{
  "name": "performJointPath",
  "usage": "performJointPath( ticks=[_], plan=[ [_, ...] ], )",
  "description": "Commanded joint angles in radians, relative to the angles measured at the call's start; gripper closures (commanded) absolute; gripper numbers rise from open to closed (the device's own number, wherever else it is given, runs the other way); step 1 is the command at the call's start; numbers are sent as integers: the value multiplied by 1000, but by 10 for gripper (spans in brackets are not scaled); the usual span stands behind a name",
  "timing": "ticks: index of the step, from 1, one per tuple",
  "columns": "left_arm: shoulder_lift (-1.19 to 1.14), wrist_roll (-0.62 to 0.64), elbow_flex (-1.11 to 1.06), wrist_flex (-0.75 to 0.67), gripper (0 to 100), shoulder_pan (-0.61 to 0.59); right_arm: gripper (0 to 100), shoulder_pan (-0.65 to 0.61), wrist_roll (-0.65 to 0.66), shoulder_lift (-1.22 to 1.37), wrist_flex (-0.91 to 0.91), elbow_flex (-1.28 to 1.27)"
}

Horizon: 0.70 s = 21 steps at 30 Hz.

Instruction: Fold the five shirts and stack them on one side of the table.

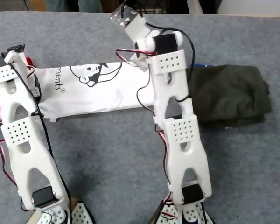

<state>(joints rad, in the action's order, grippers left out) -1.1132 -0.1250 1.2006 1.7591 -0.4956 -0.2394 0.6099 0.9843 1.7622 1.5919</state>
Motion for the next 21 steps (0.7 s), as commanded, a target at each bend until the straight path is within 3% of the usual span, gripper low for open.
performJointPath(
  ticks=[1, 9, 16, 21],
  plan=[
    [166, -9, -93, 5, 972, 38, 984, 57, -8, -82, 3, 87],
    [571, -3, -435, -2, 971, 263, 984, 196, -8, -117, -6, 81],
    [621, 86, -374, -46, 971, 440, 984, 272, -58, -120, -18, 79],
    [594, 184, -363, -118, 971, 561, 983, 356, 0, -125, -38, 81]
  ],
)
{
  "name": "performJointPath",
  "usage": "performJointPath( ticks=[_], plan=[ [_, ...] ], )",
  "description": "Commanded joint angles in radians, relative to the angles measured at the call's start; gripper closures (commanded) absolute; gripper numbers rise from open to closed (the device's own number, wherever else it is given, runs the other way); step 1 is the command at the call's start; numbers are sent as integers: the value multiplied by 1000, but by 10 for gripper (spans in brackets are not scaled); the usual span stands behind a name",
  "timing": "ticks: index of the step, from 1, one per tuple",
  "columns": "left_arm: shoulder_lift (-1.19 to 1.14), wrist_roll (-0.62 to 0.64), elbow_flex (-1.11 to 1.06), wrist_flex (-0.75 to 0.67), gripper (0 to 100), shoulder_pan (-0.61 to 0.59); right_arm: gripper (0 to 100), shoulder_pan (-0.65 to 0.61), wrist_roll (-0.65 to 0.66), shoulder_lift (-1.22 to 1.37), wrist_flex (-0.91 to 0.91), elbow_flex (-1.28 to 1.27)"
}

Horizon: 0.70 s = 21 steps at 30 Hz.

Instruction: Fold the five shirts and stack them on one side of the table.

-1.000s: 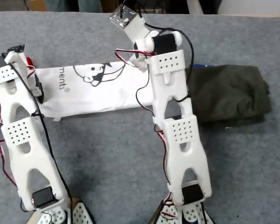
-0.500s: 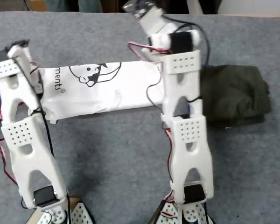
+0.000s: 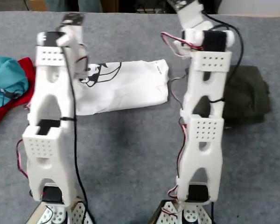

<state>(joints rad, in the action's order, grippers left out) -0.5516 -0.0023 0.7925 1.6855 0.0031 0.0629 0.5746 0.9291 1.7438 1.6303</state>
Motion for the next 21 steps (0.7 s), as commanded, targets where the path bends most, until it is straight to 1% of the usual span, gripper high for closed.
performJointPath(
  ticks=[1, 4, 7, 12, 17, 21],
  plan=[
    [29, 89, 45, -60, 971, 84, 983, 78, 44, -77, -20, 42],
    [14, 158, 45, -115, 971, 162, 981, 167, 49, -110, -28, 42],
    [3, 184, 45, -176, 971, 259, 981, 242, 49, -140, -44, 41],
    [-18, 198, 42, -305, 971, 400, 981, 296, 49, -166, -48, 41],
    [-100, 199, 45, -456, 971, 444, 981, 313, 51, -166, -48, 41],
    [-153, 201, 45, -506, 968, 449, 981, 315, 51, -163, -49, 41]
  ],
)
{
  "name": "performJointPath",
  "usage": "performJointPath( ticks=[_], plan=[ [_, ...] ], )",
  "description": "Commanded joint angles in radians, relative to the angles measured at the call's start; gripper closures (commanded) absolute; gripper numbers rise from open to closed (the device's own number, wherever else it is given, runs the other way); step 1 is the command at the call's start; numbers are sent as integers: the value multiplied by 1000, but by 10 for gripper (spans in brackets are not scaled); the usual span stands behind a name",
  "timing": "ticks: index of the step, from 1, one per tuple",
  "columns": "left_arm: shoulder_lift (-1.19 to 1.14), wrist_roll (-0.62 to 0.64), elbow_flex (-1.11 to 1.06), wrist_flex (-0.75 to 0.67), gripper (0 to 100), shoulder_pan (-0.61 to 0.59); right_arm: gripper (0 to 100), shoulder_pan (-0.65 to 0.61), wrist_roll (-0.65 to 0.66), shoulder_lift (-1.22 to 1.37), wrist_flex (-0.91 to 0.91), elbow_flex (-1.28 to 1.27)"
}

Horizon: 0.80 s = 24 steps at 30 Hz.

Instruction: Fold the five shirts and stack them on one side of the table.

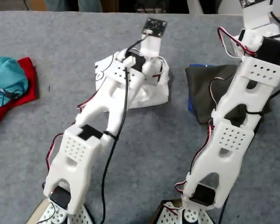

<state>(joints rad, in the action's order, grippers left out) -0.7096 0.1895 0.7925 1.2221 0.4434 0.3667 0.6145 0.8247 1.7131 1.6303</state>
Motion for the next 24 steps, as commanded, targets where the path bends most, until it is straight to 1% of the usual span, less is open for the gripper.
performJointPath(
  ticks=[1, 3, 5, 6, 7, 8, 10, 12, 14, 16, 18, 20, 24],
  plan=[
    [-2, 11, 45, -54, 952, 5, 980, 8, 11, -59, -18, 41],
    [-5, 71, 54, -64, 871, -12, 980, 5, 11, -59, -18, 38],
    [-11, 178, 94, -60, 778, -31, 980, -6, 11, -59, -18, 39],
    [-12, 226, 114, -60, 755, -44, 980, -11, 11, -59, -18, 39],
    [-8, 252, 136, -60, 755, -56, 980, -17, 11, -59, -18, 36],
    [-6, 249, 160, -58, 757, -65, 980, -28, 11, -59, -17, 33],
    [-5, 221, 228, -20, 773, -91, 980, -48, 8, -58, -9, 30],
    [0, 172, 343, 72, 816, -139, 982, -98, 3, -58, 28, 28],
    [-9, 117, 449, 161, 892, -205, 983, -184, 0, -58, 57, 22],
    [-37, 64, 495, 215, 977, -282, 983, -273, -48, -64, 55, -28],
    [-63, 41, 503, 267, 957, -355, 983, -373, -80, -58, 54, -94],
    [-78, 32, 507, 344, 974, -432, 983, -477, -101, -56, 54, -220],
    [-86, -60, 507, 483, 971, -555, 983, -674, -118, -54, 44, -473]
  ],
)
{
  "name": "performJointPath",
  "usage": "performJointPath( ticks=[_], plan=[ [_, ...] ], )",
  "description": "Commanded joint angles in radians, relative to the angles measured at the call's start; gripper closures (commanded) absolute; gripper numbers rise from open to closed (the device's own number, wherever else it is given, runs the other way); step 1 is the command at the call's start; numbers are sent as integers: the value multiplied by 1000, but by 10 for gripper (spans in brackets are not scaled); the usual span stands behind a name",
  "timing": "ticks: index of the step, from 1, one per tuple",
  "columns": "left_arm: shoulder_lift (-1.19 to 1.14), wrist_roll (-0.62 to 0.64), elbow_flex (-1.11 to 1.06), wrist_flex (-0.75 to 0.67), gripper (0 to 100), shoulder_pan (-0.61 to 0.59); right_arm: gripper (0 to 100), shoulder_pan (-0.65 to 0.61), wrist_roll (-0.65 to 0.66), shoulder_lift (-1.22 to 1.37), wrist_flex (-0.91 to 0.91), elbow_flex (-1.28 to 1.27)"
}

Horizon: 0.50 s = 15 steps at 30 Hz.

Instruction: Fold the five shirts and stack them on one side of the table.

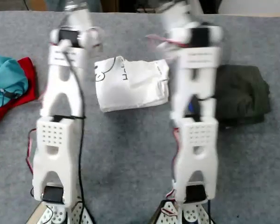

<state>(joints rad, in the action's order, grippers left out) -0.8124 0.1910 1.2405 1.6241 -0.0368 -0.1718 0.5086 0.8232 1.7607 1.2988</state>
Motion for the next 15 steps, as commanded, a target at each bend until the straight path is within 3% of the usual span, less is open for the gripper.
performJointPath(
  ticks=[1, 7, 11, 15],
  plan=[
    [12, -77, 59, 114, 971, -96, 983, -173, -18, -53, -28, -196],
    [49, -152, -35, 140, 972, -220, 983, -238, -20, -51, -265, -424],
    [133, -157, -226, 140, 972, -263, 983, -176, -20, -25, -479, -552],
    [259, -157, -446, 109, 971, -266, 983, -107, -20, 45, -580, -564]
  ],
)
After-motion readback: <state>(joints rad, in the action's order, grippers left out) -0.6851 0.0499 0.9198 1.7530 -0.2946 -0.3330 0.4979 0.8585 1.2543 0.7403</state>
